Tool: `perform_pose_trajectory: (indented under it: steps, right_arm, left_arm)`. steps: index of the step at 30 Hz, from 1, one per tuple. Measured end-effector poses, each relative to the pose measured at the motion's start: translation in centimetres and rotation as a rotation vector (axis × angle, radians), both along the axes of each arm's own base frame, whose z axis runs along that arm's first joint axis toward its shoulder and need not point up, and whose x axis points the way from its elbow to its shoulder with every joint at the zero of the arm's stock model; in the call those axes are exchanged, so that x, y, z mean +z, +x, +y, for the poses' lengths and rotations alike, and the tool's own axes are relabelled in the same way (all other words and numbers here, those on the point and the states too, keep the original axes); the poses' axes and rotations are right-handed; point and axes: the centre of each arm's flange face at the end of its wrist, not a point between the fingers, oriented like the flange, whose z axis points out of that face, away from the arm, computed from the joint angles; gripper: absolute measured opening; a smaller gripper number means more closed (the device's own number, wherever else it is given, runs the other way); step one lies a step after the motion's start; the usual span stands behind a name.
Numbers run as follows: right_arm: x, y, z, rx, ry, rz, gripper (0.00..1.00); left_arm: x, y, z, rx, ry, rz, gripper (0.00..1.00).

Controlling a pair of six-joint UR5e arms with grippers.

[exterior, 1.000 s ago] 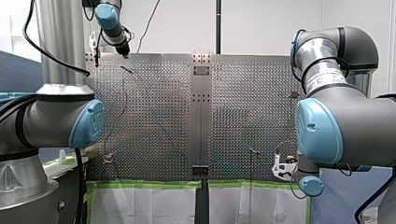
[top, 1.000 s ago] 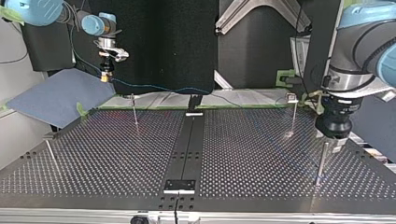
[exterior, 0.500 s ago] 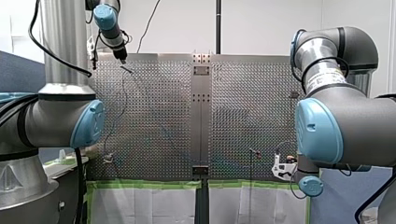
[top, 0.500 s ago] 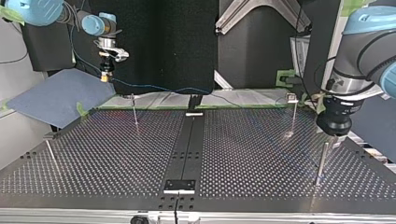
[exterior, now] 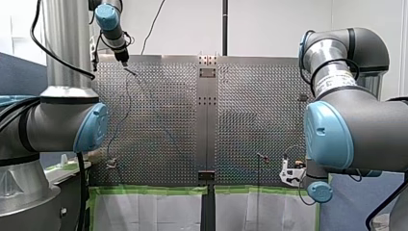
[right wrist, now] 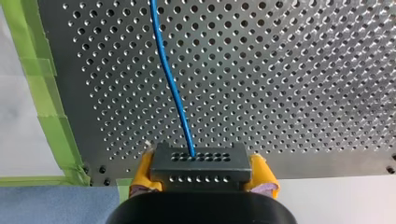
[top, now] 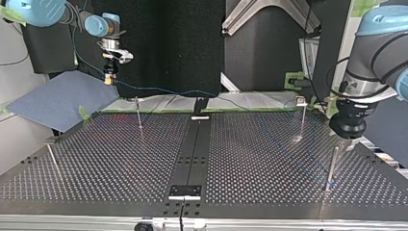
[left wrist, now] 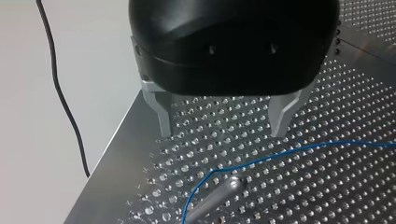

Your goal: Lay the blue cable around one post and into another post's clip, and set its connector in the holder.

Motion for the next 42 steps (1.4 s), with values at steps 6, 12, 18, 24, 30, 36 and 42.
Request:
perform_pose_trajectory:
  steps: [6, 12, 18, 24, 30, 36, 42]
  right_arm:
    - [0.0, 0.1, 0.0, 0.002, 0.001, 0.0, 0.18]
    - [0.0, 0.3, 0.1, 0.005, 0.001, 0.0, 0.18]
    - [0.1, 0.4, -0.2, 0.008, -0.002, 0.001, 0.18]
    - [0.1, 0.5, -0.4, 0.009, 0.001, 0.004, 0.18]
    - [0.1, 0.5, -0.4, 0.009, 0.003, 0.005, 0.18]
    - [0.1, 0.6, -0.3, 0.011, 0.005, 0.005, 0.18]
    - [0.0, 0.7, -0.2, 0.005, 0.012, 0.006, 0.18]
  left_arm:
    - [-0.2, -0.4, 0.2, 0.018, 0.004, 0.028, 1.0]
    - [-0.2, -0.6, 0.3, 0.034, 0.012, 0.042, 1.0]
    - [-0.2, -0.6, 0.4, 0.035, 0.012, 0.047, 1.0]
    - [-0.2, -0.6, 0.4, 0.038, 0.012, 0.047, 1.0]
    - [-0.2, -0.6, 0.6, 0.042, 0.012, 0.047, 1.0]
    - [-0.2, -0.6, 0.4, 0.028, 0.017, 0.043, 1.0]
    - [1.0, -1.1, -0.7, -0.036, 0.043, -0.017, 1.0]
